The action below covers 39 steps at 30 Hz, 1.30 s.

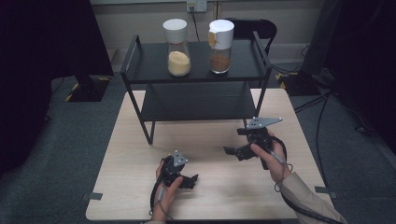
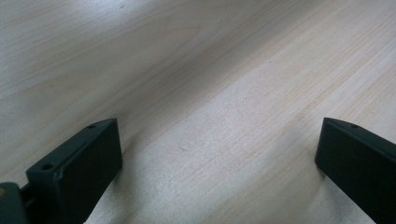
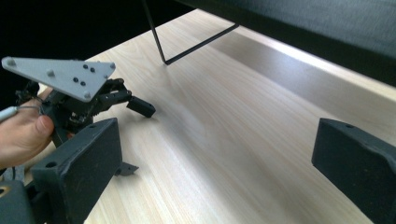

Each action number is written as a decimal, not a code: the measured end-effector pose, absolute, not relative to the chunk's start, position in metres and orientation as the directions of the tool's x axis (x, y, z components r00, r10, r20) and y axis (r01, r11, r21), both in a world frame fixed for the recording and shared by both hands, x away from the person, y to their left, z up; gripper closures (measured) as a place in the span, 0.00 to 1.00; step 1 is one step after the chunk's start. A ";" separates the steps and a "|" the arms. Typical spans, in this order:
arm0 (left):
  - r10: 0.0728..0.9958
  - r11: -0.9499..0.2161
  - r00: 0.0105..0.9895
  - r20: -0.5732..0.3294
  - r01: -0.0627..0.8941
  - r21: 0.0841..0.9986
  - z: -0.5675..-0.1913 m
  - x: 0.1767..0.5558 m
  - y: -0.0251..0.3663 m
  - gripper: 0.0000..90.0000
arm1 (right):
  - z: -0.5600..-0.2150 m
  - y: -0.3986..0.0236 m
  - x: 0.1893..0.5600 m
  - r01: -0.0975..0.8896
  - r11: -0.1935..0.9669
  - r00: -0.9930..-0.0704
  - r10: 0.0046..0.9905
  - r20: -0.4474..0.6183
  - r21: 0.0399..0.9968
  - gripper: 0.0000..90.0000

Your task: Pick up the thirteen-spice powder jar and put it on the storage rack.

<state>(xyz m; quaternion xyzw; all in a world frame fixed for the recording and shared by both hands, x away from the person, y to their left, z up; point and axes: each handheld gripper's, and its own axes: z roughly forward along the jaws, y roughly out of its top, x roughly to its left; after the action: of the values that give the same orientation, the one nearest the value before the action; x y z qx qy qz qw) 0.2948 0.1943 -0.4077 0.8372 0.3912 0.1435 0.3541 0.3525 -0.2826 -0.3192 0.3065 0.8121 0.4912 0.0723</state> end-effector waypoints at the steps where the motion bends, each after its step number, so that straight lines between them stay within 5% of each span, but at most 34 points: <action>1: 0.757 -0.443 0.653 -0.037 0.553 0.705 -0.408 0.295 0.194 0.00 | -0.321 -0.283 0.352 0.428 0.334 -0.801 0.570 0.181 0.840 0.01; 39: 0.757 -0.443 0.653 -0.037 0.553 0.705 -0.408 0.295 0.194 0.00 | -0.374 -0.301 0.329 0.447 0.393 -0.793 0.590 0.152 0.804 0.01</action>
<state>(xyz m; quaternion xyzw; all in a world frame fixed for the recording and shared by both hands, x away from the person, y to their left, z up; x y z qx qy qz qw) 0.2948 0.1943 -0.4078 0.8373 0.3911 0.1436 0.3542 0.3293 -0.3009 -0.3737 0.3119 0.8309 0.4540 0.0789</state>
